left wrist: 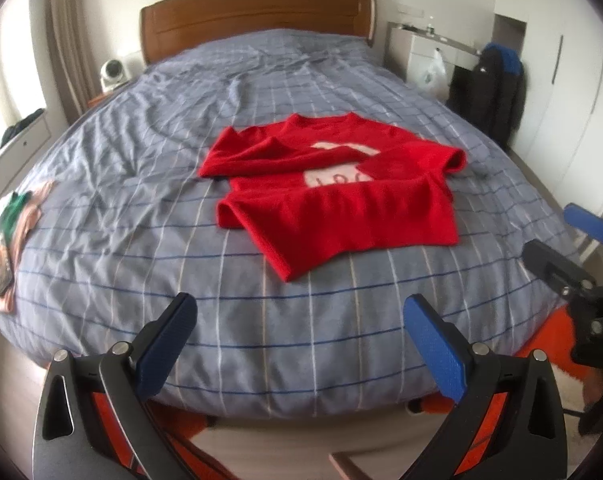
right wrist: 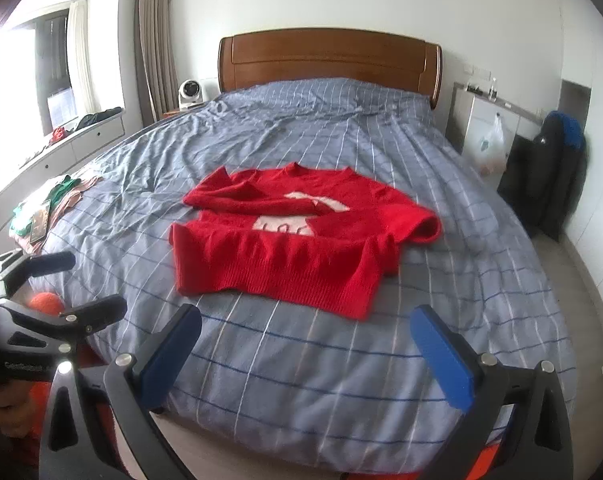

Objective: Fold small clothes

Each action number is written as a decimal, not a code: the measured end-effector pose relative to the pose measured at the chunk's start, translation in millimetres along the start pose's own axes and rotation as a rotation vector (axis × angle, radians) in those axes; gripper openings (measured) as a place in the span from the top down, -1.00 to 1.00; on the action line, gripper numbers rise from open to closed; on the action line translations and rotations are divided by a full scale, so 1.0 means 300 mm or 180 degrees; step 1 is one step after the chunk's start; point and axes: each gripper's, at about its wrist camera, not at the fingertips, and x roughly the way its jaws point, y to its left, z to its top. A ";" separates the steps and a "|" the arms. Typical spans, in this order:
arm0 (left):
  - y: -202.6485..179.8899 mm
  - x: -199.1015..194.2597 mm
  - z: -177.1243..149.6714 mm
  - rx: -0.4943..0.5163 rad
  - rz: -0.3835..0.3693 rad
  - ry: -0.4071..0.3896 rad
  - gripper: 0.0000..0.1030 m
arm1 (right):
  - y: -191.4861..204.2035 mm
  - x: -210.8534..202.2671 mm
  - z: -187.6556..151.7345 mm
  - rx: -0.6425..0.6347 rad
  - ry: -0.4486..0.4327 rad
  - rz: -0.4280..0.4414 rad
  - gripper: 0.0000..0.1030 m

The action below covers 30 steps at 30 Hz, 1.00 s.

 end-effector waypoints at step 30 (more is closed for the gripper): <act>-0.010 0.011 -0.019 0.0023 -0.0034 -0.0023 -0.99 | 0.007 0.050 -0.022 -0.0004 0.0156 -0.0050 -1.00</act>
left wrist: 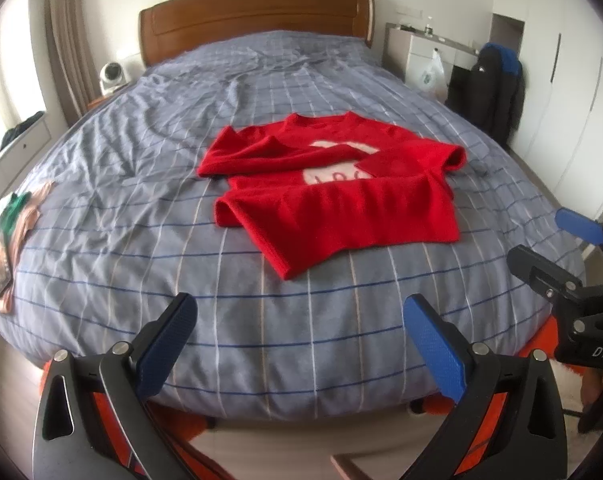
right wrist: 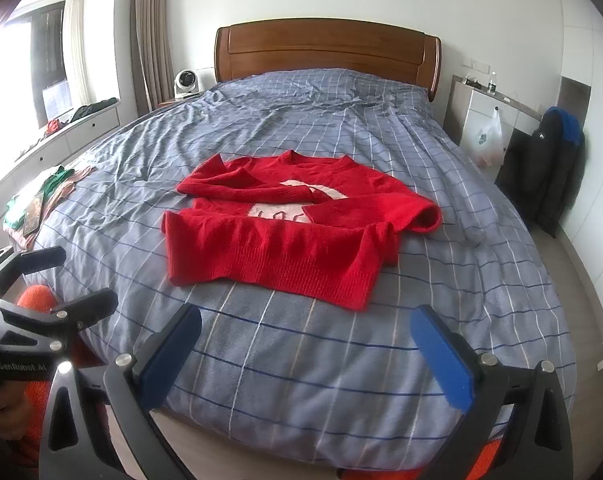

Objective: Fold small clothes

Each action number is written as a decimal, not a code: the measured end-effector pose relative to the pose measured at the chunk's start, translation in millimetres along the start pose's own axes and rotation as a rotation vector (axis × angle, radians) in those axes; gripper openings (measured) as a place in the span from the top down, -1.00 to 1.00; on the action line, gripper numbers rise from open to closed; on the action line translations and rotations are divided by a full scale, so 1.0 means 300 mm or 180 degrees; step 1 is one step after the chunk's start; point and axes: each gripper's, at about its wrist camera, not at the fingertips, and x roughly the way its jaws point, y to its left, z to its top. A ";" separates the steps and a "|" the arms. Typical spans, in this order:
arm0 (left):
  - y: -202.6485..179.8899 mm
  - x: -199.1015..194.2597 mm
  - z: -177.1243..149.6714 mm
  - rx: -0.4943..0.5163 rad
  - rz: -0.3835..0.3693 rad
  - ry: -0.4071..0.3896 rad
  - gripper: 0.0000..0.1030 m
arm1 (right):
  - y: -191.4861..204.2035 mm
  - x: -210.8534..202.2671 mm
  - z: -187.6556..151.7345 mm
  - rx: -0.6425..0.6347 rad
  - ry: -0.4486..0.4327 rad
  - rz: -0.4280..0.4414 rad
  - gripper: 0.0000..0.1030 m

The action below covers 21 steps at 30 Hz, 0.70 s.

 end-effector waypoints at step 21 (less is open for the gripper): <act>0.029 0.011 0.003 -0.0036 -0.0045 0.0000 -0.99 | 0.004 -0.005 -0.001 -0.0063 -0.0044 -0.0017 -0.99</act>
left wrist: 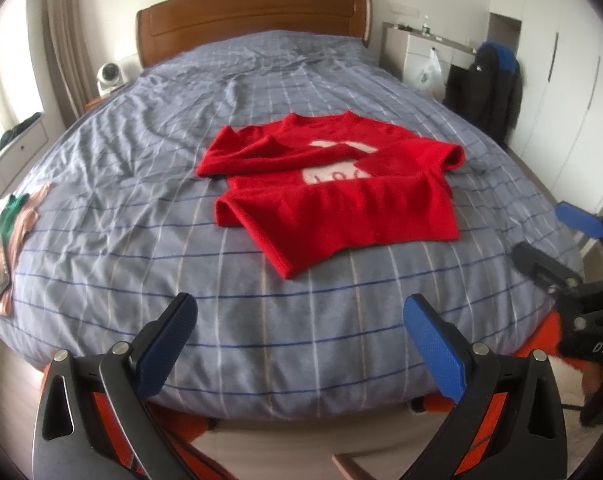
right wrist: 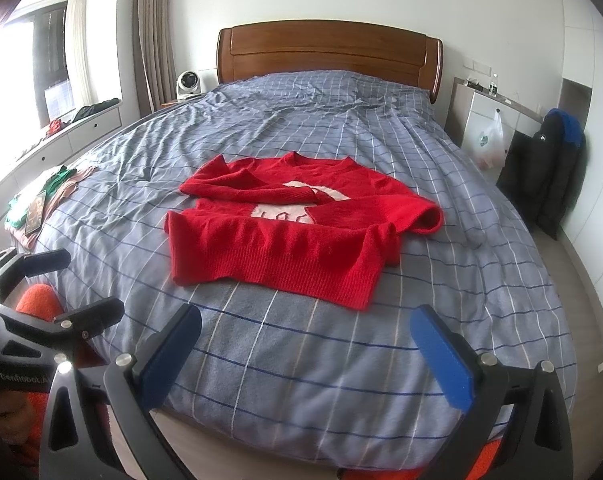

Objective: Fold small clothes
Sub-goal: 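Grasp the red sweater hem with the left gripper while the right gripper grasps the hem too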

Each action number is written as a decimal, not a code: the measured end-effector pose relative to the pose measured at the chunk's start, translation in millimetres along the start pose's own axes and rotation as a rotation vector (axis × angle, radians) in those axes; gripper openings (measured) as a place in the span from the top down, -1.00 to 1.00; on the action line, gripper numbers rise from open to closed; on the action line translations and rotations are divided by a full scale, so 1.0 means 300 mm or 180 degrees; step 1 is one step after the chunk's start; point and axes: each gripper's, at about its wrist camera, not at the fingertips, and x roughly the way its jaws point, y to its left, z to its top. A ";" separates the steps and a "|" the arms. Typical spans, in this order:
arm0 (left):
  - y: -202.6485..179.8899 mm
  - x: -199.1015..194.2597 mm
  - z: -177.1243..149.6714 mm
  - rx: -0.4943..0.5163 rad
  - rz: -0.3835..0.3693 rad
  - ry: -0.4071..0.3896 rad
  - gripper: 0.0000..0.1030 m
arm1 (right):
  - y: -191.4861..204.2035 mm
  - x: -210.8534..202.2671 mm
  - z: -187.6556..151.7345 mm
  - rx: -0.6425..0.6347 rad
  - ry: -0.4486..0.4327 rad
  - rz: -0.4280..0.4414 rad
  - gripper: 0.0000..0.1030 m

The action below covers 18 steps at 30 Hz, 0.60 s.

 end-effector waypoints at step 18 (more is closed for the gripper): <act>0.153 0.559 0.112 -0.0318 -0.0601 0.0918 0.95 | -0.409 0.632 -0.043 0.1237 0.0991 0.1407 0.60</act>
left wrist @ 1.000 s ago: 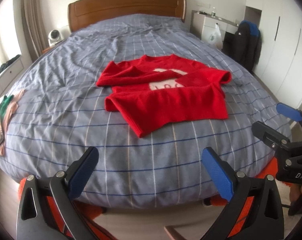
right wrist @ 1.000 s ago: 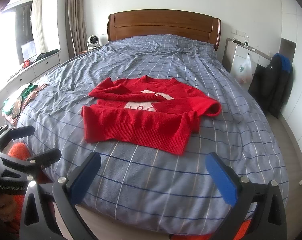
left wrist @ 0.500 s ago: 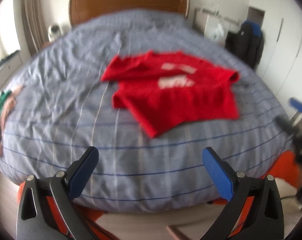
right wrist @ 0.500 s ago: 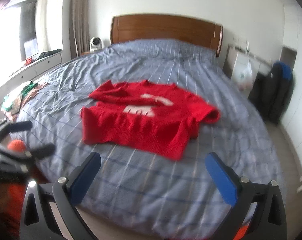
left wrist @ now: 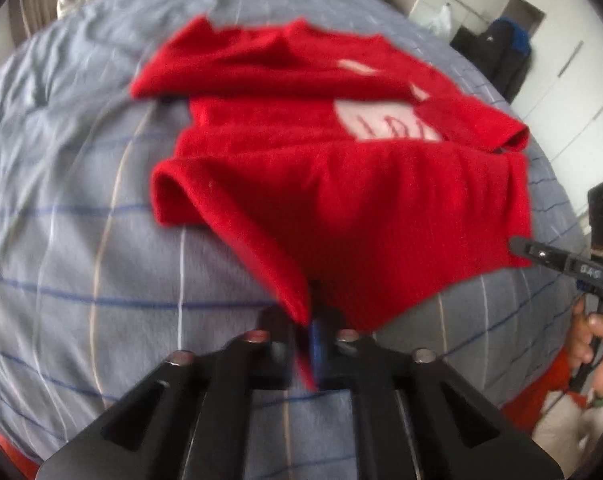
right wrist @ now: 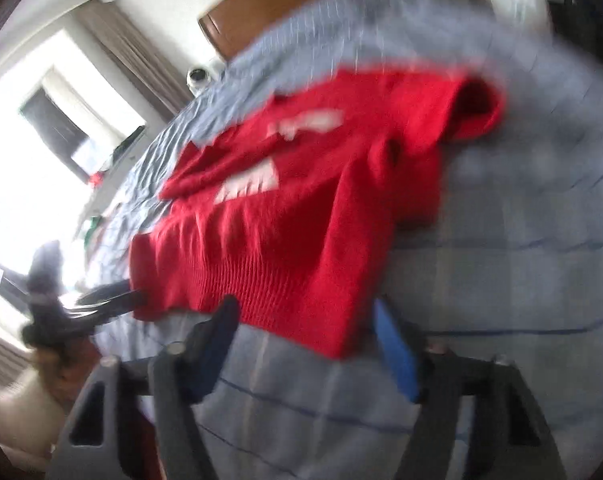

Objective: Fold small clothes
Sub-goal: 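Grasp the red sweater hem with the left gripper while the right gripper grasps the hem too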

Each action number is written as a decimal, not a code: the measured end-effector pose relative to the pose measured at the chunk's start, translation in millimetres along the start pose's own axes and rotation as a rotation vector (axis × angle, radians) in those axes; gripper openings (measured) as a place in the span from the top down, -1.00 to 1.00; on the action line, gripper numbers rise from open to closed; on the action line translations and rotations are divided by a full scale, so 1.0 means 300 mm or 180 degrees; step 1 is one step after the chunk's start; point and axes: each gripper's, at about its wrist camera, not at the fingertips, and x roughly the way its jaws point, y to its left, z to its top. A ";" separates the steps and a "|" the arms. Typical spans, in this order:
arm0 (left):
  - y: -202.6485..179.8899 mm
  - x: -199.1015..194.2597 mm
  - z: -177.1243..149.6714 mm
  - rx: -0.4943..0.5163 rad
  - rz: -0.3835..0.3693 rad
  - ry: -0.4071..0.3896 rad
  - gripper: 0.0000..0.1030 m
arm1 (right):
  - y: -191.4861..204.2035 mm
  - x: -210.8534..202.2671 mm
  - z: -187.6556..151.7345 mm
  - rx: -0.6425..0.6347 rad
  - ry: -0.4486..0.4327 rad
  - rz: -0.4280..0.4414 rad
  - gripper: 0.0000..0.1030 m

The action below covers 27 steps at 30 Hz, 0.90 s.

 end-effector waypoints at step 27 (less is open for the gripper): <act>0.068 -0.028 -0.339 0.0228 0.0303 0.0318 0.96 | 0.010 -0.112 -0.383 -0.0155 0.0397 -0.0969 0.93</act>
